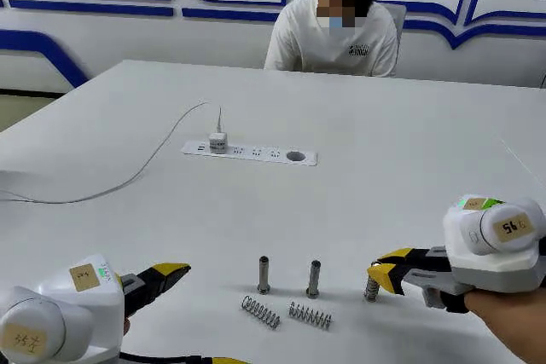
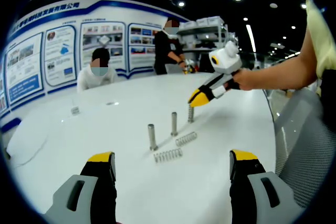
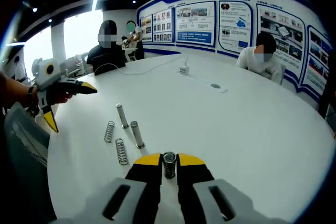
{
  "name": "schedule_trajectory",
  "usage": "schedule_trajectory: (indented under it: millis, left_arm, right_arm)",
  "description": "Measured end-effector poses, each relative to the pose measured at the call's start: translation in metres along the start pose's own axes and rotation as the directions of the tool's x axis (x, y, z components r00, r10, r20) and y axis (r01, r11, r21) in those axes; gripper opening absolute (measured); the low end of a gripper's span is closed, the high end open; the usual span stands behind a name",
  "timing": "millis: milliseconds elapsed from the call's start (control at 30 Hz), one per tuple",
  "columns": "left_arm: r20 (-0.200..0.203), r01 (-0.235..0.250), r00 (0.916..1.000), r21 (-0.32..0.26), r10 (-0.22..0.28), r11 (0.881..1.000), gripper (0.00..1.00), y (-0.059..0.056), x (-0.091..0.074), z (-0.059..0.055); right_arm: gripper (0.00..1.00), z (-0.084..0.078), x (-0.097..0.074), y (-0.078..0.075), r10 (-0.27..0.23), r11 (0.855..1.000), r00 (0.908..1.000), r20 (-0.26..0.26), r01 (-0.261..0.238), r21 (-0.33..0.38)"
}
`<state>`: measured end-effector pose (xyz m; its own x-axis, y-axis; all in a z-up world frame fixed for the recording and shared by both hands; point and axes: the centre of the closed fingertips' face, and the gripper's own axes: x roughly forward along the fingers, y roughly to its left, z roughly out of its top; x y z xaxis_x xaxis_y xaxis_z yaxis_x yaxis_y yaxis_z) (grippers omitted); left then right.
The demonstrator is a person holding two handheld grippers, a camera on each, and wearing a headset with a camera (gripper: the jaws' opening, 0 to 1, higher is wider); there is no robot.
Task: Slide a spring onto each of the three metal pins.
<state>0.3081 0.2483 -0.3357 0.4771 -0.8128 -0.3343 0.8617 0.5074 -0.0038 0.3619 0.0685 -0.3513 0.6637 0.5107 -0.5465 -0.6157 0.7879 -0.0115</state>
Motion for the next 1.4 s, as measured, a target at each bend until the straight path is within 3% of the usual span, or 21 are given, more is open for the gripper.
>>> schedule_trajectory:
  millis: [533,867,1400]
  left_arm:
    - [0.0,0.004,1.0,-0.003,-0.004,1.0,0.91,-0.002,0.001,-0.001]
    - [0.001,0.003,1.0,-0.007,-0.003,1.0,0.91,-0.001,0.001,-0.003]
    - [0.01,0.004,0.9999,0.001,-0.004,1.0,0.91,-0.001,0.002,0.0]
  right_arm:
    - [0.17,-0.006,0.002,0.002,0.001,1.0,0.9997,-0.023,-0.001,-0.014]
    - [0.19,-0.007,-0.009,0.003,-0.002,1.0,0.9996,-0.03,0.001,-0.022]
    - [0.19,-0.011,-0.019,0.028,0.042,0.997,0.9979,-0.05,-0.044,-0.058]
